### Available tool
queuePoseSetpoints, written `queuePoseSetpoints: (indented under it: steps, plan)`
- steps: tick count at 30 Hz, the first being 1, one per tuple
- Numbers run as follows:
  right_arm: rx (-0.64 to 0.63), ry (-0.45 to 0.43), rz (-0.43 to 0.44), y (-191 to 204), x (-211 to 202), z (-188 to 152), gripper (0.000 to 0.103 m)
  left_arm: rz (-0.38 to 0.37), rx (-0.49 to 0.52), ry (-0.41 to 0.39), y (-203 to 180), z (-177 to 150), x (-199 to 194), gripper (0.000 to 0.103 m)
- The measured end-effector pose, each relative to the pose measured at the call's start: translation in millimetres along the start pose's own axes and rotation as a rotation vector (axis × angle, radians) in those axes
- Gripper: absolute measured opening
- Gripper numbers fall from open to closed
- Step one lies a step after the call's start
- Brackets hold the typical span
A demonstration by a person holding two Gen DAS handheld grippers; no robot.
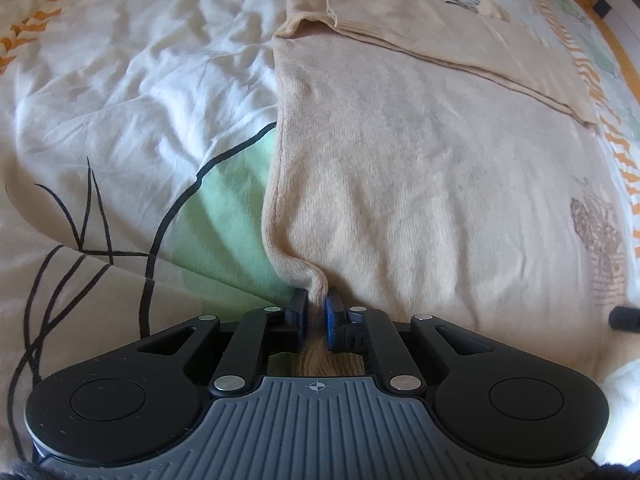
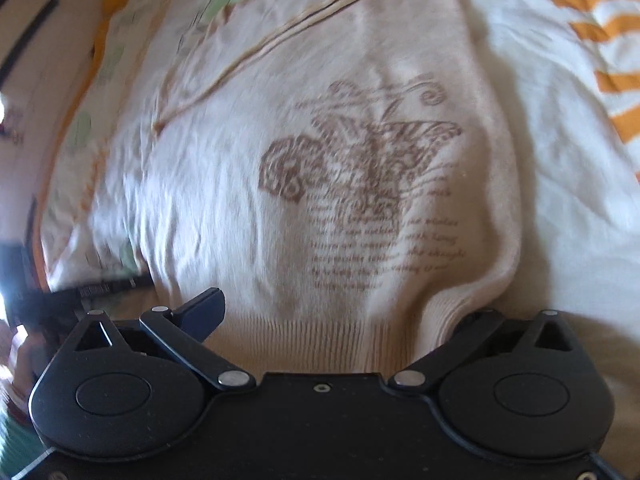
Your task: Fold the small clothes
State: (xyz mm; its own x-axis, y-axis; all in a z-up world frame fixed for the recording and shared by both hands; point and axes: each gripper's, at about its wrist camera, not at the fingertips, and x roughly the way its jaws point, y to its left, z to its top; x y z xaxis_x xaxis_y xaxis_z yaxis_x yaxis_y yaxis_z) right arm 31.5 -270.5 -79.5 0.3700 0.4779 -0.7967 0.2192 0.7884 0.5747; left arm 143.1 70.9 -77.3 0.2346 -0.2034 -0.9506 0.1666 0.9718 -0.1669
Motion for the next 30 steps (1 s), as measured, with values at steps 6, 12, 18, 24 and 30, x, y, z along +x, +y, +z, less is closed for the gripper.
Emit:
queuePoseSetpoints:
  steps: [6,12,18,24,30]
  plan:
    - [0.120,-0.064,0.042,-9,-1,1,0.103,-0.051,-0.050,-0.009,6,0,0,0.017]
    - [0.132,-0.082,0.064,-13,0,2,0.103,-0.240,0.002,0.014,1,3,7,0.098]
    - [0.132,-0.068,0.126,-24,-6,3,0.103,-0.079,0.197,0.022,-41,-6,12,0.098]
    - [0.111,-0.048,0.093,-17,-7,5,0.100,-0.062,0.134,-0.006,-29,-10,1,0.075]
    - [0.082,-0.007,0.019,-14,-19,7,0.084,-0.057,0.044,-0.013,-2,-14,-26,0.062]
